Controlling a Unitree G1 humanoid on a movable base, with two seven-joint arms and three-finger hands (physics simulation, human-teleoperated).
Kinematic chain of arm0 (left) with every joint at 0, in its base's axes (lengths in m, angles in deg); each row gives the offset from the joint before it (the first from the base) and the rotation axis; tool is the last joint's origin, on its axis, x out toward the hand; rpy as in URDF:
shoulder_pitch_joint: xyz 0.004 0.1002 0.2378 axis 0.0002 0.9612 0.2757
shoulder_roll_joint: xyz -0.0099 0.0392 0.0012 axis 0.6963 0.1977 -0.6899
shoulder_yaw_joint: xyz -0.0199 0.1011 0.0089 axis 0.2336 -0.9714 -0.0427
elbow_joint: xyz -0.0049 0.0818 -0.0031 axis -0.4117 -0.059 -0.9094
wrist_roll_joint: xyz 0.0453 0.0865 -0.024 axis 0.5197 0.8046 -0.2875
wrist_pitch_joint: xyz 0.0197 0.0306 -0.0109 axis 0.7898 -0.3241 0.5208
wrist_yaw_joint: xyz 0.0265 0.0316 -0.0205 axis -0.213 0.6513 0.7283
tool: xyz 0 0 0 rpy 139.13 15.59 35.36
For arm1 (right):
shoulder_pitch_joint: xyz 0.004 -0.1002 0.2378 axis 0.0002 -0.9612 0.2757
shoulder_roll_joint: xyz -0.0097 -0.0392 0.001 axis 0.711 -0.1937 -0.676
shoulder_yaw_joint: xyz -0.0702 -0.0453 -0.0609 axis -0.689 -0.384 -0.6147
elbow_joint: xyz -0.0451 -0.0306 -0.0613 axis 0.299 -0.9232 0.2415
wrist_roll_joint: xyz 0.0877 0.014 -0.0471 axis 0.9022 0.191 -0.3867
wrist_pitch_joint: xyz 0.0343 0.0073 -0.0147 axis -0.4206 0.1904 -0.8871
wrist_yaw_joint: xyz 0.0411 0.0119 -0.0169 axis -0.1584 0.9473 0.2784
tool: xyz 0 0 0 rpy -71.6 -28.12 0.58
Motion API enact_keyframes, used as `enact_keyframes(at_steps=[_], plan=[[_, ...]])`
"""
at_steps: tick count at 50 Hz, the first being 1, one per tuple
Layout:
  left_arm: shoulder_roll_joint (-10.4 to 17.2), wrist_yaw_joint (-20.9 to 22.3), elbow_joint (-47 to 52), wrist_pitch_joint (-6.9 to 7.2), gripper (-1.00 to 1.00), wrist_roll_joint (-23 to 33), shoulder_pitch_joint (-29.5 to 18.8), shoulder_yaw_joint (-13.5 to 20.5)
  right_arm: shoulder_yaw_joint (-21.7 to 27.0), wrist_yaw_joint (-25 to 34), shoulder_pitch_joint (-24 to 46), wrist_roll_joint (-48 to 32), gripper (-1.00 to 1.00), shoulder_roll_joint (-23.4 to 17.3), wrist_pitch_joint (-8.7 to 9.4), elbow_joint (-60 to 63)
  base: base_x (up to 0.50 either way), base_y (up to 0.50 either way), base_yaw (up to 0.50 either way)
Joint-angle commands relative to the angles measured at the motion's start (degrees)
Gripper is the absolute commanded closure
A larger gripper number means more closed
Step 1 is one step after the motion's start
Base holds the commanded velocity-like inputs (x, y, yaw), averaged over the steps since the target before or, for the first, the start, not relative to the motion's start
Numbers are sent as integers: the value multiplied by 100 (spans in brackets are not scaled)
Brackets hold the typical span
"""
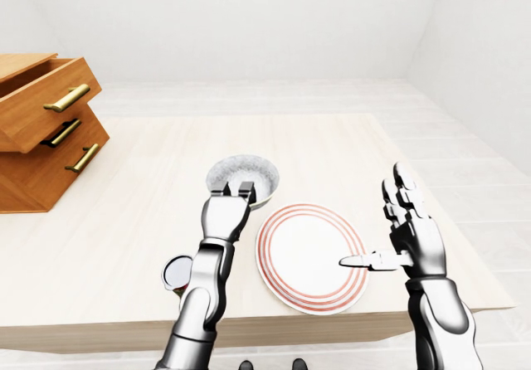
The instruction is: Put the bowl on the plate.
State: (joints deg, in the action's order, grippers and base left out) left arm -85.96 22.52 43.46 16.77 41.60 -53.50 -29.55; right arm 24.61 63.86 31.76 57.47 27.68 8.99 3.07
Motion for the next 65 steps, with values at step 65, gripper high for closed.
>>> enact_keyframes(at_steps=[65], plan=[[-483, -806, 427, 0, 100, 780, 1220, -2055, 330, 200, -112, 169, -100, 68, -2, -305, 0, 0, 0]])
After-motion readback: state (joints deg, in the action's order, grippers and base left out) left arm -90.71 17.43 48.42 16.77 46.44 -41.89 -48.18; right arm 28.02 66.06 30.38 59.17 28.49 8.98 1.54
